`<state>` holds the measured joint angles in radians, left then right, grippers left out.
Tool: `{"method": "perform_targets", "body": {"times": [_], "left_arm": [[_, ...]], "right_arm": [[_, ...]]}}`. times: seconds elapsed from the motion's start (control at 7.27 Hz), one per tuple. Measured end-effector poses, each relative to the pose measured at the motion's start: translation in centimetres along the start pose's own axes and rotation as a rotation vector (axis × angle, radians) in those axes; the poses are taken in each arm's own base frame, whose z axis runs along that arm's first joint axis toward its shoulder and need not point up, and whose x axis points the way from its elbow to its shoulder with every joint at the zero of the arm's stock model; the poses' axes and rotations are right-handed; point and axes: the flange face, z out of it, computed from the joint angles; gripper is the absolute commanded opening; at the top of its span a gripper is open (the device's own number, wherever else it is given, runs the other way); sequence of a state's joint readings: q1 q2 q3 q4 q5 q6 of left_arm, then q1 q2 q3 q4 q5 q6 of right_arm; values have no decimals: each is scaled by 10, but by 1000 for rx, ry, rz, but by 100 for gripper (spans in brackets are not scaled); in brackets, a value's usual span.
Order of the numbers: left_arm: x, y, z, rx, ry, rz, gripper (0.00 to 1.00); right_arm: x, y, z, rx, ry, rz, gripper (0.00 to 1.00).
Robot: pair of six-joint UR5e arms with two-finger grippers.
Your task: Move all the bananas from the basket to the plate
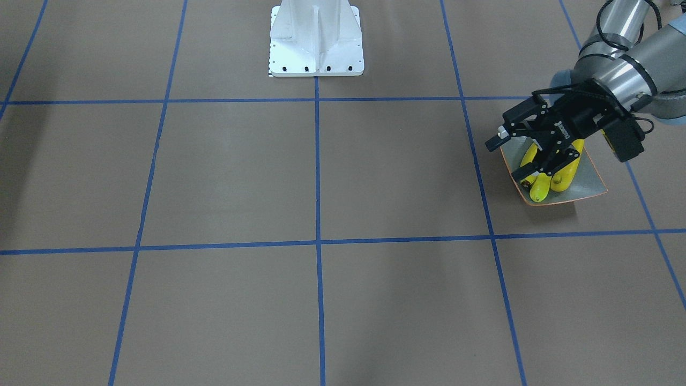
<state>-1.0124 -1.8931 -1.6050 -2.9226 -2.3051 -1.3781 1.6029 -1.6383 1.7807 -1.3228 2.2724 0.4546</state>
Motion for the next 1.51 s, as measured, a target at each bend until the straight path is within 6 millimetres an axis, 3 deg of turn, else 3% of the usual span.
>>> {"method": "perform_targets", "body": {"times": [0.14,0.55,0.69,1.1,1.38,1.51], "left_arm": [[23,10,25,-1,38,-22,99],[85,71,123,60,134,-73,99],[108,88,148,78,168,-90,99],[152,109,180,86,233,-110,99],[161,113,186,78,245,-111,99],[162,116,188,73,247,-112,99]], "right_arm": [[-39,-1,3,4,-39,46,0],[-161,1,21,18,-210,197,0],[-209,2,23,2,-272,245,0],[-377,19,20,-80,-426,315,0],[-471,56,15,-121,-496,360,0],[-507,77,18,-120,-516,378,0]]}}
